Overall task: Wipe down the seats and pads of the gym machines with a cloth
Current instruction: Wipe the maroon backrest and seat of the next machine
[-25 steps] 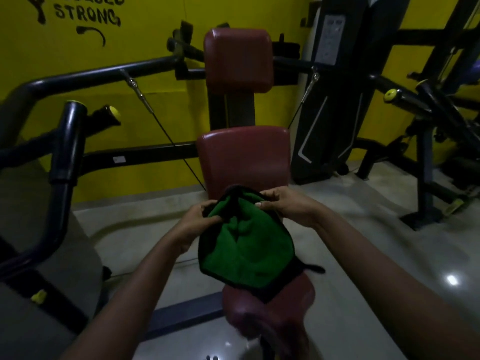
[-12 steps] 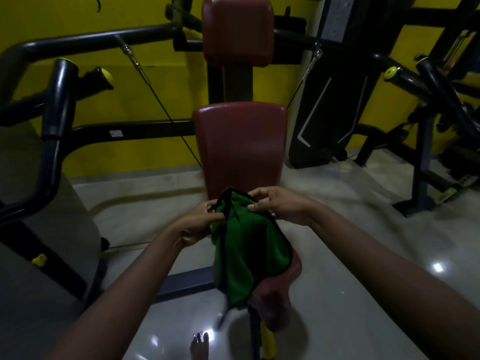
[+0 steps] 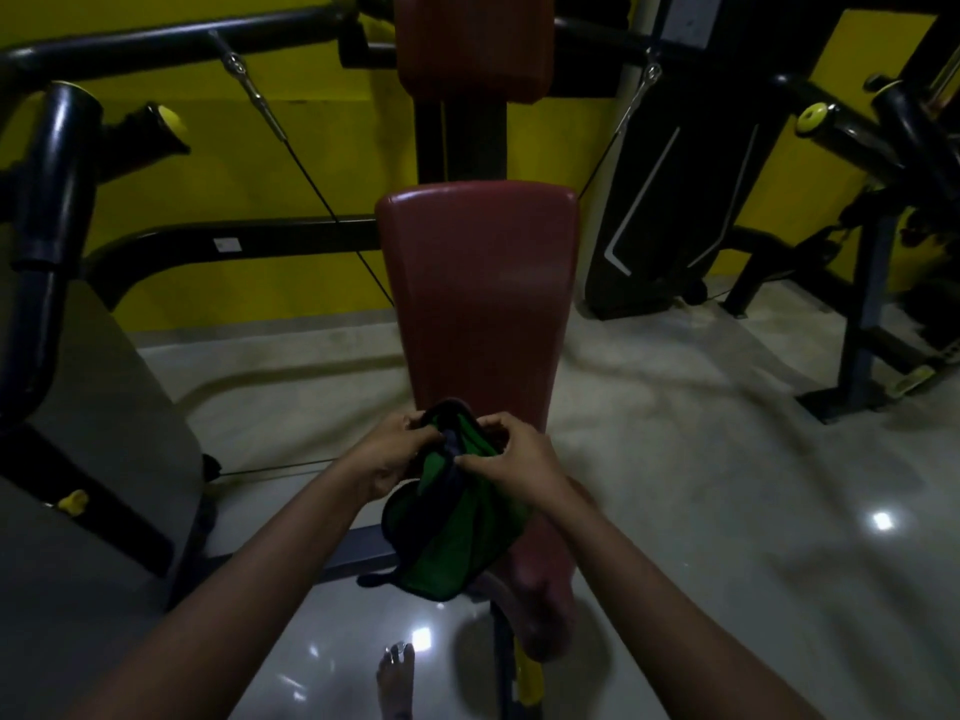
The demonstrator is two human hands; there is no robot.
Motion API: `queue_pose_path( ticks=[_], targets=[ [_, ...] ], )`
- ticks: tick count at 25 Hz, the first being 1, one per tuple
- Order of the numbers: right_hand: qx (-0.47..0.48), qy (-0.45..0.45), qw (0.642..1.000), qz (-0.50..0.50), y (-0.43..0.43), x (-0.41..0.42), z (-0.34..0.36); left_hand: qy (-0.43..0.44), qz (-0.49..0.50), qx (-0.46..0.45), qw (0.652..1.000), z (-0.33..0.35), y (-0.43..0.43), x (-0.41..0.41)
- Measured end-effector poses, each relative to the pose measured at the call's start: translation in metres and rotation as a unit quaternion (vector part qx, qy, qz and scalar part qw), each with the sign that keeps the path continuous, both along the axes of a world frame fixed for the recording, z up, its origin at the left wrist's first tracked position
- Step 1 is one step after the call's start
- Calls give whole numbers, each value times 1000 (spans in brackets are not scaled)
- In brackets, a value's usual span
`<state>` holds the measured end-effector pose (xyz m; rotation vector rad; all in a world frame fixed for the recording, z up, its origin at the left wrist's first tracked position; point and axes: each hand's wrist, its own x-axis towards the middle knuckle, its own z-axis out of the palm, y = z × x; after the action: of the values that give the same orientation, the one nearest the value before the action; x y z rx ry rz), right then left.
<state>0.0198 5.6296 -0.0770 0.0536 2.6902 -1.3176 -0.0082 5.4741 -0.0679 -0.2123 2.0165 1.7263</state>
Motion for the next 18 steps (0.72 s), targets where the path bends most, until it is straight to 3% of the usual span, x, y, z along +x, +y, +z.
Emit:
queue_pose_path(
  ticks=[2,4,7,10,13,14,16,18],
  targets=[
    [88,20,993,69,9,-9,3,72,-30,-76,994,1,-8,-1],
    [181,30,969,168,22,-21,16,125,-123,-125,976,9,-13,0],
    [251,38,929,271,36,-49,42,91,-232,-175,952,21,-13,5],
    [171,70,945,269,30,-63,54,-9,-209,-41,977,22,-9,10],
    [34,146,985,87,27,-42,36,-32,-86,81,992,3,-3,12],
    [26,123,992,6,30,-28,24,-47,-37,119,991,-4,-1,13],
    [55,-60,994,-79,35,1,-4,-90,20,180,979,-17,2,17],
    [-51,-244,964,-91,30,21,-26,-137,43,226,963,-26,3,23]
  ],
)
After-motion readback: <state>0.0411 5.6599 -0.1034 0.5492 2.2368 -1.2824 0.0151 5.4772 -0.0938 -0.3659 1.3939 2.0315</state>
